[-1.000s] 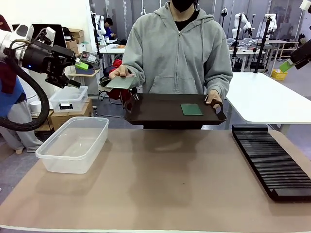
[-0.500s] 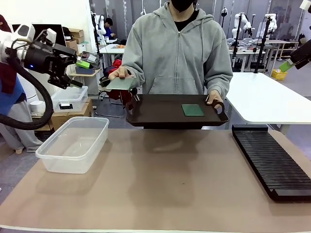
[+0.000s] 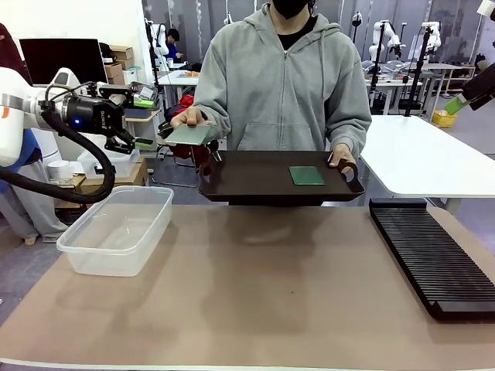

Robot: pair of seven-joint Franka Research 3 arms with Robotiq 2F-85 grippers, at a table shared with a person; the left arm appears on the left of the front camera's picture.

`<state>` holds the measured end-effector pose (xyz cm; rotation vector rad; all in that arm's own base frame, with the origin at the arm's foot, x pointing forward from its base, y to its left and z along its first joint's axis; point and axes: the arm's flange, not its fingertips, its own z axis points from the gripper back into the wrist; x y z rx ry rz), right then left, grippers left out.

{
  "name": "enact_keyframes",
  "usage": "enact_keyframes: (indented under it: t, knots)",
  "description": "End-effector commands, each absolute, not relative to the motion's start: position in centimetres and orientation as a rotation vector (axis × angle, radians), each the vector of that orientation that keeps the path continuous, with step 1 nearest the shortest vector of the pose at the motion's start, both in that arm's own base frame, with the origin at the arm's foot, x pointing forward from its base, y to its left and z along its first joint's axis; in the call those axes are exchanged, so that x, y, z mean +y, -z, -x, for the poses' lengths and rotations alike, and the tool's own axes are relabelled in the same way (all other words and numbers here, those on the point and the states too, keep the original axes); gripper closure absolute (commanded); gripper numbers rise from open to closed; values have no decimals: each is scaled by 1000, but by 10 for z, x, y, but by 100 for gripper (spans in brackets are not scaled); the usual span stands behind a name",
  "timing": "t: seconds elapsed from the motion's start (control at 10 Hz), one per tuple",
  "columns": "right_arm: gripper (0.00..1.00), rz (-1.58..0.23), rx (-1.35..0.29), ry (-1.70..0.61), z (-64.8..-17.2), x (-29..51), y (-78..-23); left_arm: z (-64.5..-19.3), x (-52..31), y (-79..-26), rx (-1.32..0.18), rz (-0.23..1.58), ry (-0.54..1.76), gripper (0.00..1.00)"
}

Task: Sort PCBs into racks and boxes based on the side picked up.
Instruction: Pick up the Blank PCB handed by the Human.

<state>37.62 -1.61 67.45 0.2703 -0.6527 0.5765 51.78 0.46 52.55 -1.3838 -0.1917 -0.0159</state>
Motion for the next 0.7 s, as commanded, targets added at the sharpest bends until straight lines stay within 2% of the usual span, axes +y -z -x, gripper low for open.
enact_keyframes:
  t: [0.0, 0.6]
  knots:
    - [0, -271, -651, -576, -376, -16, -674, -533, -3, -534, -157, 1395, 13, 0]
    - [0, -271, -651, -576, -376, -16, -674, -552, -41, -530, -41, 1426, 99, 0]
